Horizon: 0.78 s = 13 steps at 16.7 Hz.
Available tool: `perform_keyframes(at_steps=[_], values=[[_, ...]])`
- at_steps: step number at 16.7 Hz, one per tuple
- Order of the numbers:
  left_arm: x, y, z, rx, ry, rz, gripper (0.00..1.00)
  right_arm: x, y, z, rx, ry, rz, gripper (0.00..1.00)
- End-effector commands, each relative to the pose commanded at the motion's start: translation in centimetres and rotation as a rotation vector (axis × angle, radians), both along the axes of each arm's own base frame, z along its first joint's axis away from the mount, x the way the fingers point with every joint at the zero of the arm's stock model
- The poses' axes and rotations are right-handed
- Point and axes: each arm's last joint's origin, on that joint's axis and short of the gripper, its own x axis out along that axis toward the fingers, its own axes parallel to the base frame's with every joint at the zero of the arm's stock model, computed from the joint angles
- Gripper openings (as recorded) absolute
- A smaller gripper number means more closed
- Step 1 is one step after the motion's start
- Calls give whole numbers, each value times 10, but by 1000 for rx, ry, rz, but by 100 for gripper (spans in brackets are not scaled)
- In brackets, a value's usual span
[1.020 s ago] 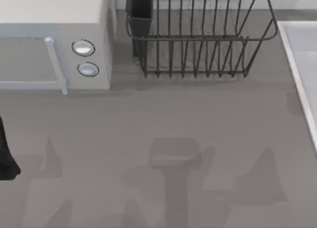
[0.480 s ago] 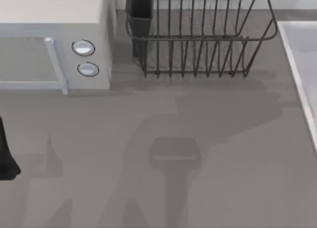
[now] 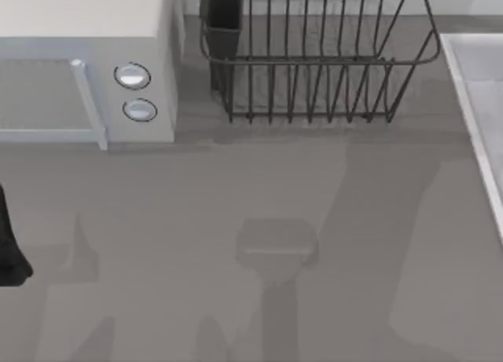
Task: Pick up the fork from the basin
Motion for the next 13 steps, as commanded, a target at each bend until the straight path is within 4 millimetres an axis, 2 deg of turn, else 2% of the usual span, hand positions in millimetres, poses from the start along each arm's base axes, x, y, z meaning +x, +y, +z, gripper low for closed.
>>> perform_keyframes(at_steps=[2, 8, 10, 13], values=[[0, 0, 0, 0, 0, 0, 100, 3, -3, -8, 5, 20, -1, 100], [0, 0, 0, 0, 0, 0, 100, 4, 0, -10, 6, 21, 4, 100], [0, 0, 0, 0, 0, 0, 100, 5, -1, -23, 7, 27, 3, 100], [0, 0, 0, 0, 0, 0, 100, 9, -3, -64, 5, 20, 2, 100]])
